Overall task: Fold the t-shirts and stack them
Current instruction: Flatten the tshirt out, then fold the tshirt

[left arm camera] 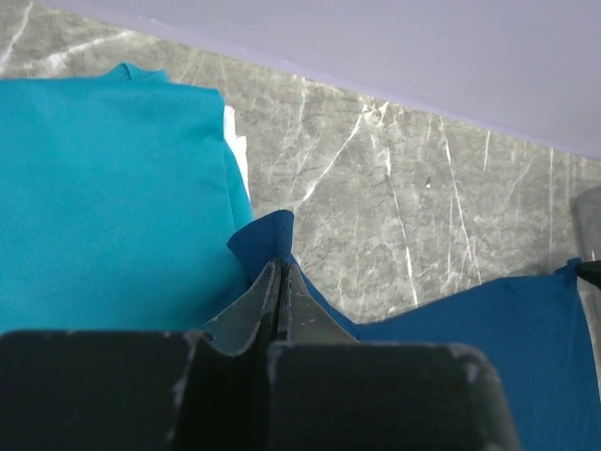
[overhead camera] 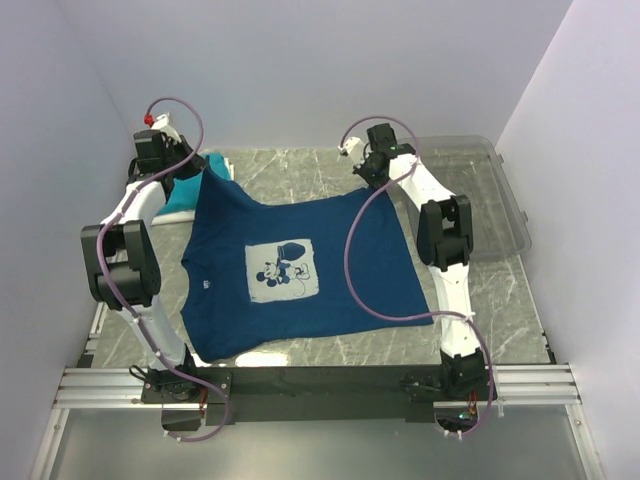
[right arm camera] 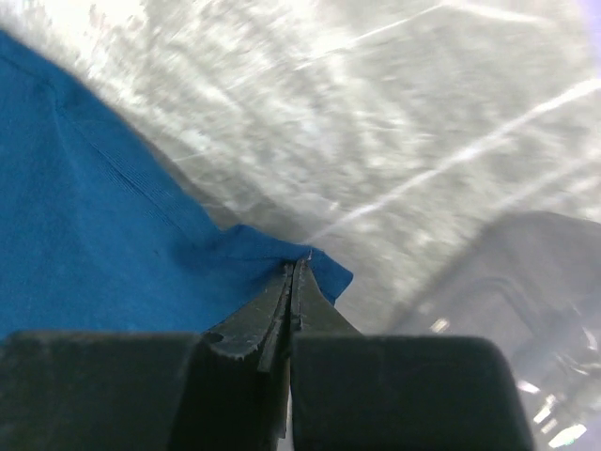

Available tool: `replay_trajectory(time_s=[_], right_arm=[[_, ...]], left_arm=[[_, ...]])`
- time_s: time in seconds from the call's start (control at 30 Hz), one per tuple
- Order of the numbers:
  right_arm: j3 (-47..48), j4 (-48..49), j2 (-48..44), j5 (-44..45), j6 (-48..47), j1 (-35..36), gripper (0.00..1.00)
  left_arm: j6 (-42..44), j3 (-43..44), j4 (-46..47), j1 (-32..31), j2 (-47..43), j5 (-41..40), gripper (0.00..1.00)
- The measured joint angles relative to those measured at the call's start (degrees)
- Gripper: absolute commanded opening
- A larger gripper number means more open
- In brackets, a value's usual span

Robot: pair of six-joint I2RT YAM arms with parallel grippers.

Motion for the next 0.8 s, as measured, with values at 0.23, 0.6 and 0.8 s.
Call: replay_trajectory(time_s=[0.23,0.6,0.8], right_arm=[[-1.8,1.8,-5.7,-0.9,1.4,-1.2,0.0],[-10.7,2.7,-13.4,-4.1,1.3,-1.7,0.0],[-17.1,3.0,-17.0,-5.4,1.1,-2.0,0.0]], left_arm=[[-0.1,0.0,0.4,0.0,-2.8,0.6,0.01],[0.3,-4.6,2.3,0.0,-8.5,1.9,0.01],[1.7,-7.7,1.9,0.0,-11.3,1.9,0.0]])
